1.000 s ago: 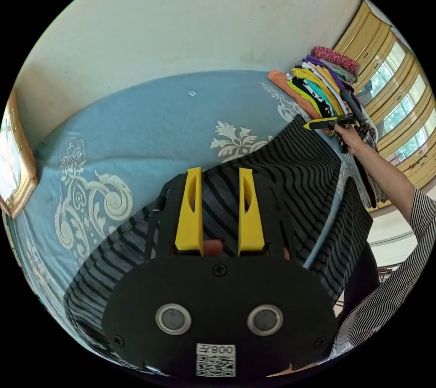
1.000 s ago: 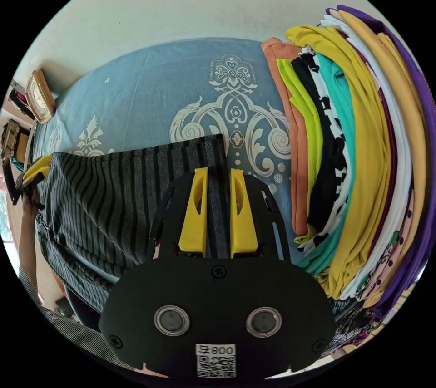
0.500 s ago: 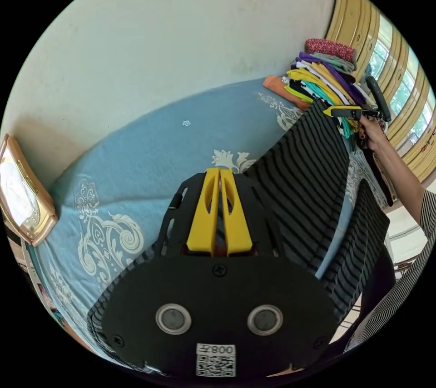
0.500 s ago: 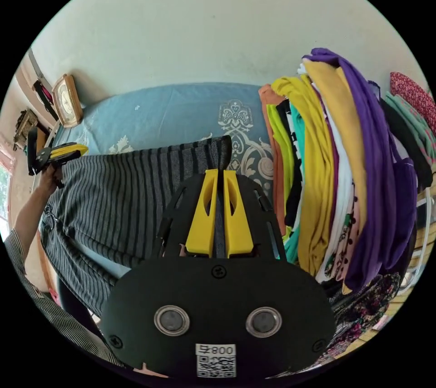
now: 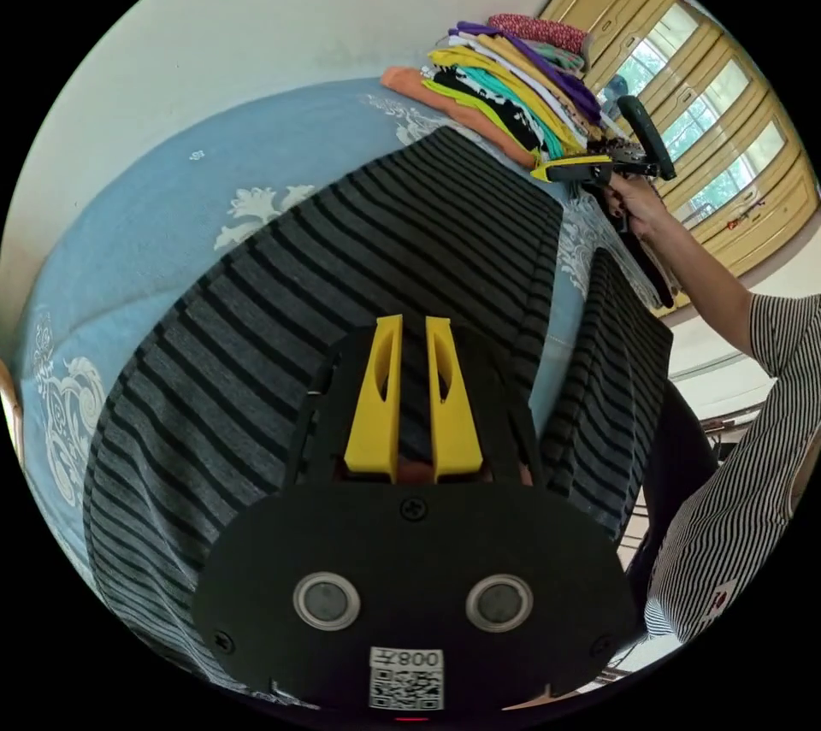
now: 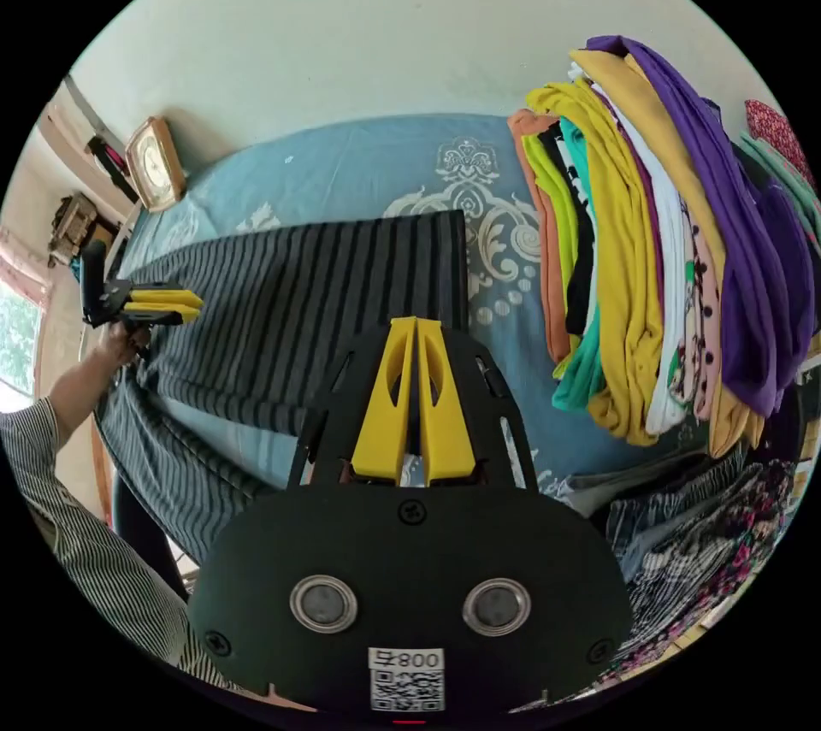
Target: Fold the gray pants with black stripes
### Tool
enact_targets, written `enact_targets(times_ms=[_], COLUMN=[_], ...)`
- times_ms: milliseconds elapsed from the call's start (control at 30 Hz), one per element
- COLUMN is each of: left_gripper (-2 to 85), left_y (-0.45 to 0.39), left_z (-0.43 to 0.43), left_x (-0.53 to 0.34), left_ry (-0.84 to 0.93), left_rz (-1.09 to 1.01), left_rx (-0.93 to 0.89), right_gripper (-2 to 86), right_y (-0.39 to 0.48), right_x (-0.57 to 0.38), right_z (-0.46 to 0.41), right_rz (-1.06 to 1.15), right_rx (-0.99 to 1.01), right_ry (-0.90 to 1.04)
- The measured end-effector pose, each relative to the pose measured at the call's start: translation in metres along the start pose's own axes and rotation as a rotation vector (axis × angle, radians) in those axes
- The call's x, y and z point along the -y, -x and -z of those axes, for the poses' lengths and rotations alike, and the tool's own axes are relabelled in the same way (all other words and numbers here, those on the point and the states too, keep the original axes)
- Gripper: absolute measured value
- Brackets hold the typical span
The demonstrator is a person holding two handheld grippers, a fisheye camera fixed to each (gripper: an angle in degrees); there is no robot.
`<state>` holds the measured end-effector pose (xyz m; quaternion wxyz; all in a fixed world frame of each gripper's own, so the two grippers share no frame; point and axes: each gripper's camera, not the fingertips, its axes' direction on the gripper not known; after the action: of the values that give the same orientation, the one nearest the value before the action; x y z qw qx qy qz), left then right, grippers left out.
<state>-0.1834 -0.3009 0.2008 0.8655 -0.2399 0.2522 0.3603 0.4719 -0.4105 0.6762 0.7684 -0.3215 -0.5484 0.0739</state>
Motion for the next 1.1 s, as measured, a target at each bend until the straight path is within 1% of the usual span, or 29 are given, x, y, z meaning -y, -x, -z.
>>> enact_targets(times_ms=[33, 67, 100, 133, 200, 267, 300, 333, 367, 567, 633, 700, 733, 767, 800, 900, 967, 1000, 1033, 1067, 1100], left_gripper=[4.0, 3.5, 3.2, 2.6, 1.6, 1.0, 0.9, 0.7, 0.5, 0.2, 0.1, 0.1, 0.1, 0.1, 0.1, 0.1, 0.2, 0.2, 0.3, 0.4, 0.4], left_y=[-0.003, -0.004, -0.004, -0.004, -0.010, -0.021, -0.024, -0.028, -0.031, -0.033, -0.037, -0.041, -0.043, -0.044, -0.044, -0.049, -0.047, -0.047, -0.048, -0.049, -0.050], left_z=[-0.004, -0.007, -0.007, -0.006, -0.003, -0.008, -0.014, -0.016, -0.018, -0.022, -0.015, -0.024, -0.036, -0.035, -0.035, -0.030, -0.024, -0.027, -0.038, -0.033, -0.031], left_x=[-0.002, -0.001, 0.001, 0.005, 0.005, -0.003, -0.006, -0.015, -0.021, -0.036, -0.041, -0.044, -0.048, -0.053, -0.054, -0.059, -0.071, -0.074, -0.078, -0.084, -0.086], left_ry=[-0.046, -0.038, -0.034, 0.002, 0.020, 0.031, 0.057, 0.008, 0.004, -0.018, -0.086, -0.045, -0.003, -0.019, -0.017, -0.010, -0.075, -0.062, 0.001, -0.032, -0.021], left_rz=[0.020, 0.024, 0.021, 0.034, 0.017, 0.018, 0.019, 0.051, 0.078, 0.119, 0.119, 0.123, 0.126, 0.134, 0.139, 0.127, 0.187, 0.202, 0.210, 0.229, 0.235], left_rx=[0.032, 0.029, 0.032, 0.026, -0.028, -0.033, -0.030, -0.015, -0.031, -0.086, -0.062, -0.066, -0.085, -0.083, -0.087, -0.068, -0.053, -0.060, -0.086, -0.068, -0.069], right_gripper=[0.1, 0.1, 0.1, 0.1, 0.1, 0.1, 0.2, 0.2, 0.2, 0.1, 0.1, 0.1, 0.1, 0.1, 0.1, 0.1, 0.1, 0.1, 0.0, 0.0, 0.0], right_y=[0.004, 0.005, 0.008, 0.008, 0.014, 0.020, 0.022, 0.024, 0.025, 0.021, 0.020, 0.027, 0.030, 0.031, 0.031, 0.022, 0.028, 0.034, 0.038, 0.039, 0.039], right_x=[-0.005, -0.007, -0.012, -0.008, -0.002, -0.002, -0.003, -0.006, -0.010, -0.031, -0.034, -0.039, -0.042, -0.044, -0.049, -0.050, -0.053, -0.055, -0.056, -0.057, -0.061], right_z=[-0.018, -0.025, -0.017, -0.016, -0.012, -0.005, -0.004, -0.010, -0.007, 0.007, 0.016, 0.022, 0.015, 0.009, 0.011, 0.019, 0.031, 0.033, 0.025, 0.016, 0.008], right_rz=[0.007, 0.016, 0.002, -0.019, 0.011, 0.036, 0.045, 0.049, 0.053, 0.042, 0.019, 0.038, 0.052, 0.056, 0.054, 0.003, 0.013, 0.027, 0.039, 0.048, 0.053], right_rx=[-0.053, -0.065, -0.074, -0.069, -0.102, -0.110, -0.082, -0.062, -0.066, -0.039, -0.050, -0.064, -0.056, -0.065, -0.068, -0.014, -0.024, -0.023, -0.038, -0.033, -0.036], right_ry=[0.101, 0.123, 0.016, 0.056, 0.107, 0.099, 0.109, 0.156, 0.122, 0.114, 0.102, 0.071, 0.110, 0.136, 0.101, 0.122, 0.058, 0.033, 0.067, 0.117, 0.122])
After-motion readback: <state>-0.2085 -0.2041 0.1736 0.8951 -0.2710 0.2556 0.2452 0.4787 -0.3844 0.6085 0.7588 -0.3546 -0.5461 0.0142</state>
